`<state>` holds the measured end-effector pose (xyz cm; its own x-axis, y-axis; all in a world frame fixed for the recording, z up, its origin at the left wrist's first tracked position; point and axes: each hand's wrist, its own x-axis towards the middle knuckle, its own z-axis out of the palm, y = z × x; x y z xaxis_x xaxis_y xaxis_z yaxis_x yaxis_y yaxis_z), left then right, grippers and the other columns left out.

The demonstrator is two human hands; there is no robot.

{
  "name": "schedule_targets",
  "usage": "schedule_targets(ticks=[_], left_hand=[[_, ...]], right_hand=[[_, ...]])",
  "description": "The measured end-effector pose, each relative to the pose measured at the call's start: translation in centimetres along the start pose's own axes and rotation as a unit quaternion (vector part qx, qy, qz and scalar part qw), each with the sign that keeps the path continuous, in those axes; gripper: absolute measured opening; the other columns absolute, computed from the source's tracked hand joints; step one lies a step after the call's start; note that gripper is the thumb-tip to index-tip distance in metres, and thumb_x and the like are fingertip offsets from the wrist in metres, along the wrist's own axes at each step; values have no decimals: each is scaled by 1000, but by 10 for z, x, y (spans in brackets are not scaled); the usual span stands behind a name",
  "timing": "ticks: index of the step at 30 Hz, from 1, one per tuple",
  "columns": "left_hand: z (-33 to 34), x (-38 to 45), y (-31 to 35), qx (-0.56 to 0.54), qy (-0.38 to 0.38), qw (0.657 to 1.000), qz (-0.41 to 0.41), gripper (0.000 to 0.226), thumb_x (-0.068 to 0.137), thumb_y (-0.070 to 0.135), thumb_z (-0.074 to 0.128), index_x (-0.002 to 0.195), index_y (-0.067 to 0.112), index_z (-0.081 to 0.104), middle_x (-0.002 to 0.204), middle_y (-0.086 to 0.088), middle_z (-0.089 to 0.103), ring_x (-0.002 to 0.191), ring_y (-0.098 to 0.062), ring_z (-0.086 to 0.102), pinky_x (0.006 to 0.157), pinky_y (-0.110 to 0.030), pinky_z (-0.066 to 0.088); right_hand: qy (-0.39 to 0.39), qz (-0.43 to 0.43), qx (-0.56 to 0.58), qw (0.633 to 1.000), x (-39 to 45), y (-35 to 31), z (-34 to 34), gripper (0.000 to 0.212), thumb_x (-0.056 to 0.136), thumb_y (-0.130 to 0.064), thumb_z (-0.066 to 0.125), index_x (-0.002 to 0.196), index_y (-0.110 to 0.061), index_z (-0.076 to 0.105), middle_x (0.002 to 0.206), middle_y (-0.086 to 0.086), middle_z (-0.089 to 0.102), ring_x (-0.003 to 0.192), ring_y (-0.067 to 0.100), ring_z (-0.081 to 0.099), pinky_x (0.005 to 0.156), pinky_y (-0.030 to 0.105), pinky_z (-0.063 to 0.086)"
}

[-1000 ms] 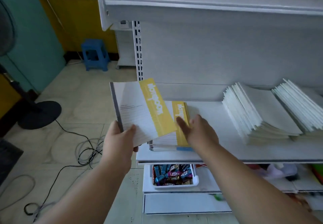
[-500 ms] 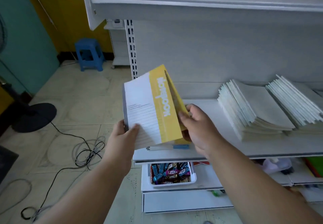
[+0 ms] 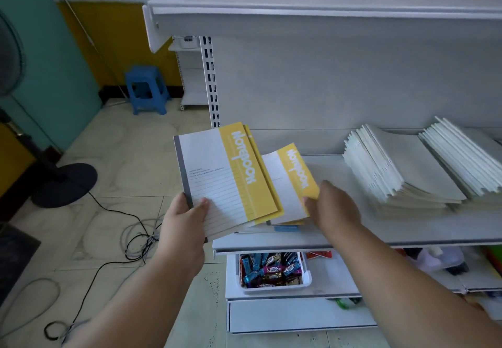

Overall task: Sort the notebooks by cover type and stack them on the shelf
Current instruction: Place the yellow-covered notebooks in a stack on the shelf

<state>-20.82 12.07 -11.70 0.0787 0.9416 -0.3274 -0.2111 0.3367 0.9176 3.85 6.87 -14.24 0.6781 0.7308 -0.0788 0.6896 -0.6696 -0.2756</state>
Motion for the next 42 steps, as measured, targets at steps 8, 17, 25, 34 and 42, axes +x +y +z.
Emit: schedule_targets(ticks=[8, 17, 25, 34, 42], left_hand=[[34, -11, -2, 24, -64, 998, -6, 22, 99, 8, 55, 110, 24, 67, 107, 0, 74, 90, -20, 66, 83, -38, 57], [105, -60, -23, 152, -220, 962, 55, 47, 98, 8, 54, 120, 49, 58, 113, 20, 71, 109, -11, 66, 99, -39, 50], [238, -143, -67, 207, -284, 932, 88, 42, 97, 7, 50, 119, 43, 56, 103, 16, 72, 90, -9, 69, 68, -27, 58], [422, -242, -143, 262, -334, 903, 63, 29, 96, 11, 49, 115, 32, 56, 103, 10, 68, 93, -11, 65, 75, -29, 53], [546, -233, -174, 286, -356, 886, 85, 35, 94, 8, 42, 117, 33, 47, 97, 21, 60, 87, 0, 57, 59, -16, 49]], right_hand=[[-123, -10, 596, 794, -44, -13, -37, 13, 101, -11, 51, 92, -16, 58, 80, 4, 65, 62, 12, 59, 55, 23, 47], [-16, 41, 565, 824, -42, 62, -95, 45, 77, -63, 62, 89, -20, 63, 82, 13, 61, 74, 22, 56, 70, 38, 47], [141, 51, 465, 872, -43, 207, -147, 18, 101, -33, 50, 90, -18, 50, 79, 5, 60, 68, 20, 56, 65, 32, 46], [124, 116, 413, 895, -27, 418, -216, 18, 101, -30, 47, 108, -14, 49, 81, 3, 54, 69, 19, 52, 64, 33, 42], [144, 114, 267, 946, 66, 512, -251, 21, 96, -32, 54, 95, -12, 58, 85, 5, 66, 72, 18, 65, 62, 29, 48]])
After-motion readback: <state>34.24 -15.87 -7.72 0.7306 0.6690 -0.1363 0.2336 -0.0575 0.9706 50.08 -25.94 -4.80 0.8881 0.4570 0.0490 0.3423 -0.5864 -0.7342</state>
